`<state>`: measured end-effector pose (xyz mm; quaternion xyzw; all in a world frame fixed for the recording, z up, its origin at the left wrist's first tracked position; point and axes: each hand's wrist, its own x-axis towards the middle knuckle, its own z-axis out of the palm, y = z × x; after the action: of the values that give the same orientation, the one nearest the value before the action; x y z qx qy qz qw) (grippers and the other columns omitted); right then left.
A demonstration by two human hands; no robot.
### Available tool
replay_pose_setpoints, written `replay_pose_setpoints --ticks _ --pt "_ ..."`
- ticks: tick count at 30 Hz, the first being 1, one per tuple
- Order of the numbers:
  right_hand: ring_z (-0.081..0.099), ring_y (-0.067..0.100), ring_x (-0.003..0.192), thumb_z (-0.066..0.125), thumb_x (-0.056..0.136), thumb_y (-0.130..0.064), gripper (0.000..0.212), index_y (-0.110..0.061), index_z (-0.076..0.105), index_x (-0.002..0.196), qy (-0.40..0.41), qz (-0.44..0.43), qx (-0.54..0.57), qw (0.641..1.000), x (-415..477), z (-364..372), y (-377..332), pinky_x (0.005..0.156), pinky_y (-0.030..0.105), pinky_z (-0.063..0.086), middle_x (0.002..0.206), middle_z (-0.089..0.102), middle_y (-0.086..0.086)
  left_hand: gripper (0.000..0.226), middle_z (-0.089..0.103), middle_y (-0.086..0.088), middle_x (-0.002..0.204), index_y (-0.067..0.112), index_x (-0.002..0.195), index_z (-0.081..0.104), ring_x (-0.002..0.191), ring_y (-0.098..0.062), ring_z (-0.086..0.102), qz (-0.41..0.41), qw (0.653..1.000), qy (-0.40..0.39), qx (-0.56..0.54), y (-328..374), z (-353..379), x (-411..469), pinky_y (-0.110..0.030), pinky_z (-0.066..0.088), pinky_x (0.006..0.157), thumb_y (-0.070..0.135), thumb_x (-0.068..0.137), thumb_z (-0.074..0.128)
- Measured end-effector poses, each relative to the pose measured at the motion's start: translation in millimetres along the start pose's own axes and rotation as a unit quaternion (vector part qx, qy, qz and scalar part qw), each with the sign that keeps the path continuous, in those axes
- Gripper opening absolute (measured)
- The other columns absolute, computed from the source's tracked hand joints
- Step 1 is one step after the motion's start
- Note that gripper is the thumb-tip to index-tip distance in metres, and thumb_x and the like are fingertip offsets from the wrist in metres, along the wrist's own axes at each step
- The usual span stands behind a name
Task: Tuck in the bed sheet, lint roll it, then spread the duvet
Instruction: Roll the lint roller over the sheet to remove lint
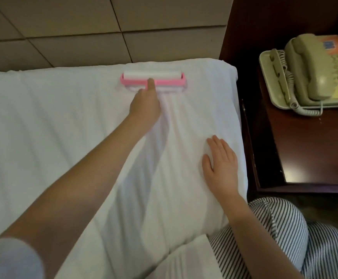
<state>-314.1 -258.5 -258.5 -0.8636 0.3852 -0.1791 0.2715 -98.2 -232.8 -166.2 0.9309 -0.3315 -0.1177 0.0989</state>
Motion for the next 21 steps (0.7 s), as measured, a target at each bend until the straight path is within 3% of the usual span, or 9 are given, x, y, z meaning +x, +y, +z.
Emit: replay_pose_setpoints --ticks 3,6,9,11,13,16,17,19,21 --pt "0.033 0.024 0.136 0.034 0.092 -0.031 0.053 -0.007 0.044 0.138 0.003 0.017 0.018 1.000 -1 -1 2 0.113 0.037 0.019 0.146 0.040 0.009 0.060 0.045 -0.022 0.128 0.011 0.151 0.006 0.114 -0.036 0.049 -0.024 0.999 0.000 -0.026 11 7 17 -0.035 0.038 0.077 0.007 0.097 0.033" --pt "0.037 0.027 0.133 0.048 0.096 -0.020 0.045 -0.005 0.043 0.138 0.034 0.068 0.045 0.996 -1 -5 7 0.111 0.037 0.024 0.143 0.043 0.011 0.060 0.045 -0.024 0.128 0.011 0.151 0.004 0.112 -0.038 0.050 -0.016 1.000 -0.012 -0.023 2 7 -33 -0.039 0.041 0.083 0.010 0.098 0.033" --pt "0.040 0.028 0.127 0.053 0.094 -0.028 0.048 -0.008 0.044 0.137 0.063 0.132 0.042 0.988 1 -11 12 0.106 0.037 0.026 0.136 0.047 0.010 0.066 0.054 -0.024 0.107 0.008 0.150 0.011 0.086 -0.038 0.061 0.016 1.000 -0.022 0.008 -25 19 -136 -0.036 0.043 0.065 0.013 0.095 0.047" --pt "0.039 0.029 0.123 0.057 0.091 -0.039 0.053 -0.009 0.045 0.133 0.067 0.188 0.039 0.979 4 -13 17 0.103 0.039 0.027 0.133 0.046 0.011 0.075 0.056 -0.017 0.074 -0.002 0.140 0.038 0.048 -0.029 0.058 0.060 0.998 -0.033 0.005 -37 22 -205 -0.028 0.035 0.040 0.007 0.074 0.073" --pt "0.043 0.029 0.117 0.060 0.087 -0.044 0.054 -0.008 0.047 0.124 0.071 0.236 0.081 0.966 7 -15 22 0.098 0.042 0.035 0.125 0.048 0.011 0.076 0.052 -0.012 0.063 -0.005 0.133 0.048 0.036 -0.025 0.052 0.073 0.997 -0.036 0.014 -45 25 -235 -0.026 0.030 0.034 0.005 0.065 0.080" --pt "0.051 0.024 0.092 0.059 0.088 -0.045 0.041 -0.011 0.042 0.105 0.060 0.295 0.164 0.939 8 -19 28 0.076 0.037 0.043 0.101 0.050 0.003 0.067 0.056 -0.023 0.097 0.011 0.149 0.018 0.081 -0.041 0.061 0.044 0.998 -0.048 0.016 -36 17 -194 -0.038 0.045 0.065 0.018 0.092 0.052" --pt "0.051 0.021 0.084 0.056 0.089 -0.045 0.039 -0.012 0.040 0.101 0.053 0.320 0.184 0.928 7 -20 30 0.069 0.034 0.041 0.092 0.049 -0.001 0.065 0.054 -0.025 0.107 0.012 0.150 0.012 0.093 -0.041 0.059 0.047 0.999 -0.001 0.019 -35 20 -167 -0.040 0.043 0.074 0.020 0.095 0.046" --pt "0.049 0.018 0.075 0.053 0.091 -0.047 0.038 -0.011 0.040 0.097 0.045 0.365 0.211 0.906 3 -22 35 0.065 0.031 0.037 0.082 0.048 -0.003 0.063 0.053 -0.026 0.117 0.011 0.150 0.010 0.104 -0.040 0.054 0.047 0.998 0.029 0.006 -26 24 -104 -0.038 0.040 0.080 0.019 0.097 0.042" --pt "0.048 0.017 0.071 0.051 0.092 -0.046 0.036 -0.010 0.043 0.092 0.039 0.366 0.211 0.905 1 -23 39 0.062 0.030 0.034 0.075 0.047 -0.004 0.061 0.054 -0.022 0.119 0.012 0.151 0.013 0.109 -0.037 0.053 0.035 0.997 0.031 -0.054 -16 29 -50 -0.034 0.040 0.080 0.015 0.096 0.041"
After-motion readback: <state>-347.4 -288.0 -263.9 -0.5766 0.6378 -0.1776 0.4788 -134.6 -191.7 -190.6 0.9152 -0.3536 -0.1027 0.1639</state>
